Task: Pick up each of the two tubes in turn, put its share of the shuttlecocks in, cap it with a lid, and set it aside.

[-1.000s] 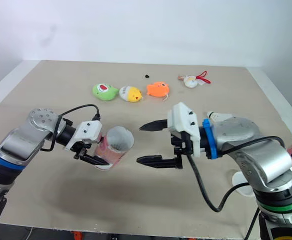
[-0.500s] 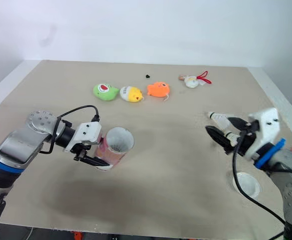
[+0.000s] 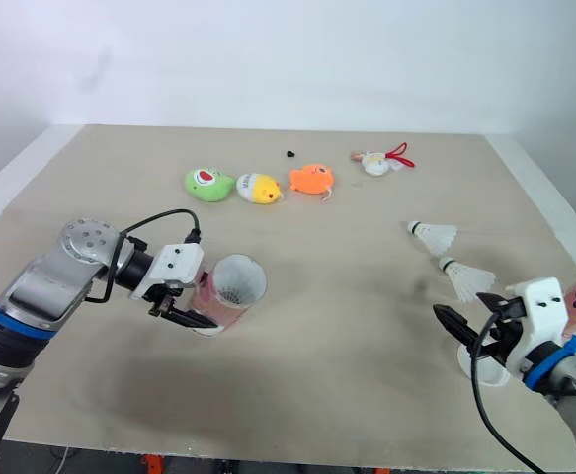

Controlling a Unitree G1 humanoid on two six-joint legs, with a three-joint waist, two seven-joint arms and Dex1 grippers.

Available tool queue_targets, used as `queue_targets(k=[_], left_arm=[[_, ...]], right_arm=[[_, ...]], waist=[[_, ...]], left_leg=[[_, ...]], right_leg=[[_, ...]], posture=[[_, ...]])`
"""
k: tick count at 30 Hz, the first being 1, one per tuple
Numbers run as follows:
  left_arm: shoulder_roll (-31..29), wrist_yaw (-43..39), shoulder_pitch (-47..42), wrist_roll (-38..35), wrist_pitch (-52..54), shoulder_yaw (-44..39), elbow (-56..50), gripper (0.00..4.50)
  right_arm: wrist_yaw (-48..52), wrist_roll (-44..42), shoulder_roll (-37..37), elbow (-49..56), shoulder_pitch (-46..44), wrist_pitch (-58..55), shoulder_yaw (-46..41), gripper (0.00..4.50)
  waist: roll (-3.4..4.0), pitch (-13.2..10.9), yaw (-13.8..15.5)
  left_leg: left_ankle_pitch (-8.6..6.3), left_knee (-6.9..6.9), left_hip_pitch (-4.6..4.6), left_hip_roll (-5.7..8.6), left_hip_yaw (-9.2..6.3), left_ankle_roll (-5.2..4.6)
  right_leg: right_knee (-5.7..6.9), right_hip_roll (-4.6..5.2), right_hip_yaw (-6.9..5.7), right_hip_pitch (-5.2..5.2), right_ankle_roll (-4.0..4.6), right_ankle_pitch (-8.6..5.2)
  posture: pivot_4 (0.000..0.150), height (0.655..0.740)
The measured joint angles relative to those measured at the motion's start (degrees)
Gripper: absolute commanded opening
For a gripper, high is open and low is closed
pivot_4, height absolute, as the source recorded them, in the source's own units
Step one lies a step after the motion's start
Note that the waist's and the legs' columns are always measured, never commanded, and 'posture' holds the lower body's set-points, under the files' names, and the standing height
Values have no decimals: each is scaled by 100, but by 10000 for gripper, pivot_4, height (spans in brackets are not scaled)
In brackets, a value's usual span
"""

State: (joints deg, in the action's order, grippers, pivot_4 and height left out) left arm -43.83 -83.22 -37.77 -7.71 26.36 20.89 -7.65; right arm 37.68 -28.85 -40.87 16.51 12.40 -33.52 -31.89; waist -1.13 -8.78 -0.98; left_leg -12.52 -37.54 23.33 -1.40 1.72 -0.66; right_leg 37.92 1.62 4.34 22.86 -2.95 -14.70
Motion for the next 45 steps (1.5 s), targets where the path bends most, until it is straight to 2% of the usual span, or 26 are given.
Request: queue_targets(k=[5,12,18,21,22,25,29,37,39,42,45], left_arm=[[76,-57,-62,2,62,38,-22,27539],[128,-45,-148,-3,340,68,-89,27539],[246,-47,-317,5,507,178,-76,27539],[283,-59,-390,-6,525,216,-55,27539],[284,-64,-393,-7,525,218,-55,27539],[282,-84,-404,-24,538,218,-56,27539],[252,-90,-408,-27,598,220,-108,27539],[-56,-225,-422,-31,597,294,-337,27539],[-159,-303,-431,-33,516,296,-327,27539],[-271,-400,-473,-18,404,305,-233,27539],[-308,-488,-512,-4,320,332,-177,27539]], right_arm=[[-51,294,-1,-573,-222,261,199,44291],[-20,315,-1,-766,-307,335,197,44291],[-108,501,-1,-1221,-910,518,375,44291],[-214,720,-1,-1672,-1230,682,562,37126],[-242,748,-1,-1746,-1262,717,570,33527],[-283,806,-1,-2015,-1341,881,580,18449],[-246,795,-1,-2054,-1340,985,580,500],[-133,642,-1,-1903,-1290,907,572,500],[27,307,-1,-1582,-1196,563,513,500],[675,-749,-55,-547,-822,-173,411,500],[1093,-1389,-228,265,-582,-551,424,500]], waist=[[8,3,27],[6,2,27],[1,-1,26],[-5,-5,20],[-4,-5,20],[-4,-5,21],[-4,-5,15],[-4,-6,-40],[-3,-7,-43],[-2,-8,-35],[-1,-9,-37]], left_leg=[[-7,4,14,34,-4,-10],[-9,3,20,56,-8,-15],[-7,2,26,64,-11,-18],[-10,3,44,64,-15,-22],[-11,3,47,64,-15,-24],[-15,4,61,66,-18,-29],[-16,3,70,65,-20,-31],[-16,5,75,56,-19,-30],[-16,6,76,46,-19,-30],[-16,5,79,15,-27,-30],[-16,4,78,-1,-28,-30]], right_leg=[[-6,31,1,-3,-31,-20],[-11,51,-1,-6,-47,-22],[-20,57,-3,-7,-55,-18],[-30,56,-9,2,-51,-8],[-32,56,-10,3,-53,-2],[-42,58,-17,8,-56,10],[-54,57,-18,12,-64,15],[-59,38,-14,21,-63,18],[-58,24,-13,28,-52,23],[-58,-11,-19,29,-44,22],[-58,-24,-22,32,-34,26]], posture=[[1500,7400],[1500,7400],[1500,7400],[1500,7400],[1500,7400],[1500,7400],[1500,7400],[1500,7400],[1500,7400],[1500,7400],[1500,7400]])
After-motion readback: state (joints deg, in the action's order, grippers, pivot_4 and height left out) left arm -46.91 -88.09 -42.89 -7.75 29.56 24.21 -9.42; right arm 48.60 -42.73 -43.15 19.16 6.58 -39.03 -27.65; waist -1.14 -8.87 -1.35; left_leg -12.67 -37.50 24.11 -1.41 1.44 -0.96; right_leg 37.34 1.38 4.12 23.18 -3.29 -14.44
